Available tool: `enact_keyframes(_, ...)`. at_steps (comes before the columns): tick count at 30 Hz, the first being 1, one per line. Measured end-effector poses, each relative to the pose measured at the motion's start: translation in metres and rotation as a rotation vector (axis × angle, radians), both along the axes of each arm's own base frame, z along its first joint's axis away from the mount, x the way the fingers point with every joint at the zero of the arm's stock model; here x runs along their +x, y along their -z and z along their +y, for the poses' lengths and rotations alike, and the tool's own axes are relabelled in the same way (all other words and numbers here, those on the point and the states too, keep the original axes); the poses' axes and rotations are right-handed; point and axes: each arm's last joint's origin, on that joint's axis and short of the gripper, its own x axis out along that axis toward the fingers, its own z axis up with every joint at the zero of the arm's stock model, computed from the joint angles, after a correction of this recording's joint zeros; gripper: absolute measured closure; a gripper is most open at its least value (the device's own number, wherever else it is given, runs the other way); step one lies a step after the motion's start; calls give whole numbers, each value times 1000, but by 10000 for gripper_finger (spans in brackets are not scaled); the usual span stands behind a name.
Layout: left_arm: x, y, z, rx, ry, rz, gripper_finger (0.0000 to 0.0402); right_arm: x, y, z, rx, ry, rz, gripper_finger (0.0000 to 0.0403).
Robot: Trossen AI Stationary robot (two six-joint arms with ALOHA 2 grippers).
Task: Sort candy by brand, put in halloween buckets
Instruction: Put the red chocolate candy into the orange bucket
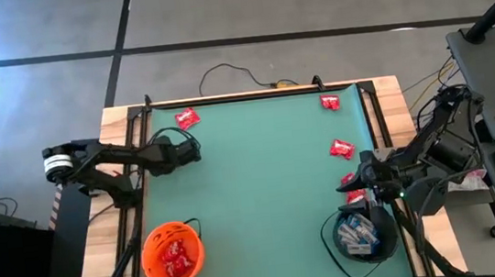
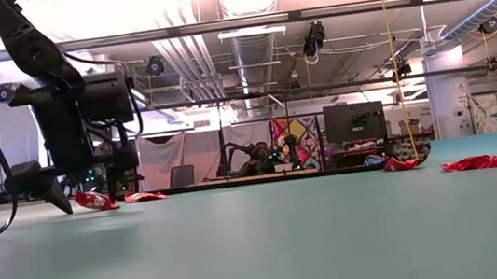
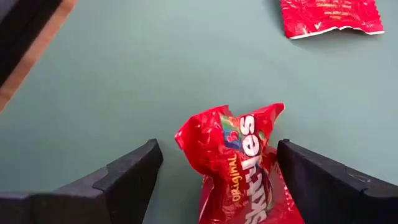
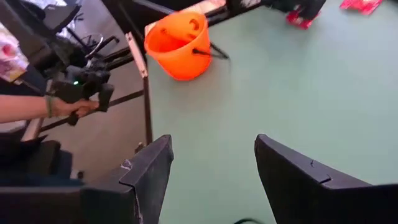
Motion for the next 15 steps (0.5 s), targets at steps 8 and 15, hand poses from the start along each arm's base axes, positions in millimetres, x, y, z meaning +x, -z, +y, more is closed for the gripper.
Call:
enact_keyframes(8,10,3,3,-28,29,73,101,7,9,12,60,-77,92,184)
enact_keyframes(15,14,-5,3,-114,51,98,194,14,18,20,27,-81,127,184)
